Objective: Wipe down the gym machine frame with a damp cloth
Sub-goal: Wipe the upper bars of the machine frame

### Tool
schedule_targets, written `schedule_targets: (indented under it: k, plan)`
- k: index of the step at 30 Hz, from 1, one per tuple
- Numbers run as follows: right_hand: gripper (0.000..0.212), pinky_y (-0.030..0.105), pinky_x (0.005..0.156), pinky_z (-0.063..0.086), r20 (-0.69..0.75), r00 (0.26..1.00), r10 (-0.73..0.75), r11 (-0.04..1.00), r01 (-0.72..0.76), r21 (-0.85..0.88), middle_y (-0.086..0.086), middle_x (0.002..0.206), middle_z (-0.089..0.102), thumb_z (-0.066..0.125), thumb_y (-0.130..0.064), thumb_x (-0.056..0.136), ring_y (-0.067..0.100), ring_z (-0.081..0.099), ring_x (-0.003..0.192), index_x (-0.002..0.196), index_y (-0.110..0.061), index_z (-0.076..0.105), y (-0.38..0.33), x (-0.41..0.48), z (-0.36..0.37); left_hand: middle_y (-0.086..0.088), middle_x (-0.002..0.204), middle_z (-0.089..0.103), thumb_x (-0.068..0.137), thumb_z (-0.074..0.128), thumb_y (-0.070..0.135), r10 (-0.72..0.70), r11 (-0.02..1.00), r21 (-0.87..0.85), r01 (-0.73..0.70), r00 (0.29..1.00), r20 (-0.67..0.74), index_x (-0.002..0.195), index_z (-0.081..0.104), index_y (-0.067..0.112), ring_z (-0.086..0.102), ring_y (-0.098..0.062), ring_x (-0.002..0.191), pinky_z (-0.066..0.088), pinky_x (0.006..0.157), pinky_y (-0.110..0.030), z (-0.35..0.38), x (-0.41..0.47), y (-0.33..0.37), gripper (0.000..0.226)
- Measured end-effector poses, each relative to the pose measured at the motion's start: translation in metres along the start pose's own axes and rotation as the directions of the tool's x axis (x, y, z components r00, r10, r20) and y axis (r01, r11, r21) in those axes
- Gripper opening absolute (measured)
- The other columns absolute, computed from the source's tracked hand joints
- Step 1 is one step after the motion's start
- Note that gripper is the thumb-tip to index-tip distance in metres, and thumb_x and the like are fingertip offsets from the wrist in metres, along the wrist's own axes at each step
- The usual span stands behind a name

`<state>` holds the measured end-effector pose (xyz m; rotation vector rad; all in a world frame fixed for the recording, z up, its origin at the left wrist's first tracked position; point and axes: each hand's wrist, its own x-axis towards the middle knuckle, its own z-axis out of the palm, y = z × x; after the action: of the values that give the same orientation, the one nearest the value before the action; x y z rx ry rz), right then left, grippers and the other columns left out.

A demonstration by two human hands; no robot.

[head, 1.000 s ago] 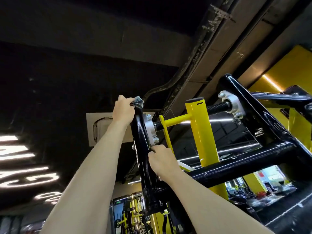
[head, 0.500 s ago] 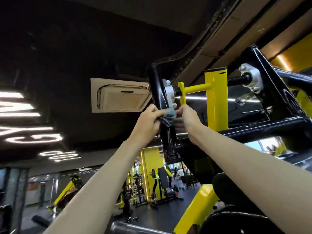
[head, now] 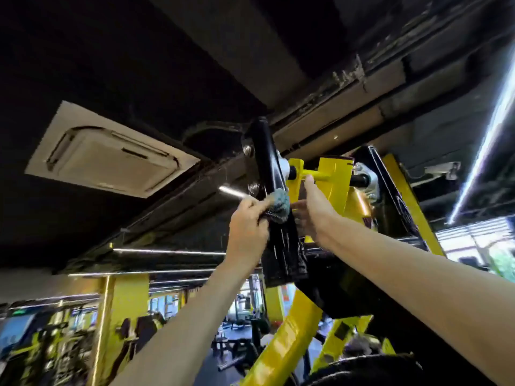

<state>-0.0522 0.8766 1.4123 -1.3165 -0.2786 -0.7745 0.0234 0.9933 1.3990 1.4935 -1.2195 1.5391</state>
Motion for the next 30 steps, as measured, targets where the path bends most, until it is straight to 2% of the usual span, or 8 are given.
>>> schedule_targets:
  k: [4, 9, 14, 16, 20, 23, 26, 30]
  plan:
    - [0.070, 0.032, 0.070, 0.050, -0.074, 0.997, -0.032, 0.995, 0.025, -0.095, 0.010, 0.080, 0.064, 0.020, -0.063, 0.098, 0.022, 0.061, 0.073, 0.079, -0.007, 0.058, 0.004, -0.005, 0.008, -0.008, 0.085, 0.049, 0.068, 0.046, -0.010, 0.257, 0.966, -0.044, -0.253, 0.946, 0.196, 0.112, 0.068, 0.003, 0.046, -0.016, 0.076, 0.037, 0.068, -0.017, -0.010, -0.033, -0.016, 0.051]
    - [0.070, 0.042, 0.095, 0.051, -0.129, 0.990, -0.060, 0.989, 0.042, -0.140, 0.013, 0.095, 0.069, 0.023, -0.062, 0.098, 0.028, 0.065, 0.094, 0.091, -0.005, 0.062, 0.007, -0.003, 0.016, -0.007, 0.081, 0.045, 0.075, 0.045, -0.017, 0.018, 0.996, -0.090, -0.021, 0.999, -0.038, 0.117, 0.065, -0.003, 0.049, -0.023, 0.074, 0.043, 0.067, -0.035, 0.002, 0.006, -0.023, 0.048]
    - [0.071, 0.036, 0.076, 0.052, -0.066, 0.998, 0.005, 0.993, -0.013, -0.118, 0.013, 0.095, 0.066, 0.021, -0.062, 0.098, 0.025, 0.064, 0.088, 0.094, -0.003, 0.060, 0.005, -0.006, 0.014, -0.012, 0.085, 0.050, 0.075, 0.063, -0.007, 0.376, 0.913, 0.127, -0.389, 0.920, 0.113, 0.111, 0.069, 0.003, 0.049, -0.026, 0.073, 0.052, 0.049, -0.037, -0.004, -0.031, -0.014, 0.038]
    - [0.073, 0.037, 0.080, 0.053, -0.053, 0.999, -0.008, 0.991, 0.000, -0.137, 0.014, 0.098, 0.068, 0.020, -0.061, 0.099, 0.027, 0.065, 0.092, 0.103, 0.000, 0.062, 0.005, -0.007, 0.014, -0.011, 0.083, 0.047, 0.079, 0.053, -0.005, 0.275, 0.952, 0.123, -0.279, 0.960, 0.050, 0.113, 0.068, 0.004, 0.049, -0.028, 0.072, 0.052, 0.052, -0.043, -0.003, -0.009, -0.016, 0.039]
    - [0.070, 0.044, 0.100, 0.048, -0.065, 0.998, -0.017, 0.989, 0.007, -0.148, 0.019, 0.114, 0.068, 0.025, -0.058, 0.100, 0.032, 0.064, 0.105, 0.094, 0.000, 0.064, 0.003, -0.010, 0.012, -0.006, 0.085, 0.040, 0.085, 0.041, -0.010, 0.030, 0.998, 0.059, -0.026, 0.997, -0.068, 0.125, 0.063, 0.004, 0.050, -0.031, 0.082, 0.048, 0.070, -0.045, 0.003, 0.014, -0.005, 0.048]
    - [0.066, 0.039, 0.088, 0.051, -0.065, 0.998, 0.002, 0.991, -0.010, -0.130, 0.014, 0.098, 0.068, 0.025, -0.054, 0.101, 0.029, 0.064, 0.102, 0.099, 0.000, 0.063, 0.002, -0.011, 0.011, -0.010, 0.084, 0.047, 0.086, 0.036, 0.008, 0.187, 0.974, 0.128, -0.185, 0.982, -0.005, 0.115, 0.068, 0.002, 0.052, -0.029, 0.077, 0.049, 0.061, -0.037, 0.001, -0.027, 0.000, 0.044]
    - [0.062, 0.040, 0.093, 0.050, -0.070, 0.997, 0.019, 0.990, -0.028, -0.136, 0.016, 0.106, 0.067, 0.027, -0.052, 0.102, 0.030, 0.063, 0.107, 0.096, -0.001, 0.062, 0.001, -0.008, 0.010, -0.011, 0.086, 0.053, 0.083, 0.041, 0.006, 0.262, 0.957, 0.113, -0.268, 0.963, 0.064, 0.114, 0.069, 0.002, 0.052, -0.023, 0.074, 0.048, 0.061, -0.031, -0.002, -0.039, -0.015, 0.042]
    - [0.048, 0.034, 0.072, 0.053, -0.057, 0.998, -0.002, 0.997, -0.002, -0.080, 0.016, 0.100, 0.067, 0.036, -0.040, 0.103, 0.023, 0.061, 0.077, 0.124, -0.004, 0.058, 0.006, -0.001, 0.006, -0.014, 0.085, 0.056, 0.078, 0.047, -0.018, -0.188, 0.981, 0.029, 0.194, 0.972, -0.140, 0.104, 0.069, -0.006, 0.058, -0.033, 0.081, 0.043, 0.071, -0.031, 0.010, 0.007, -0.027, 0.037]
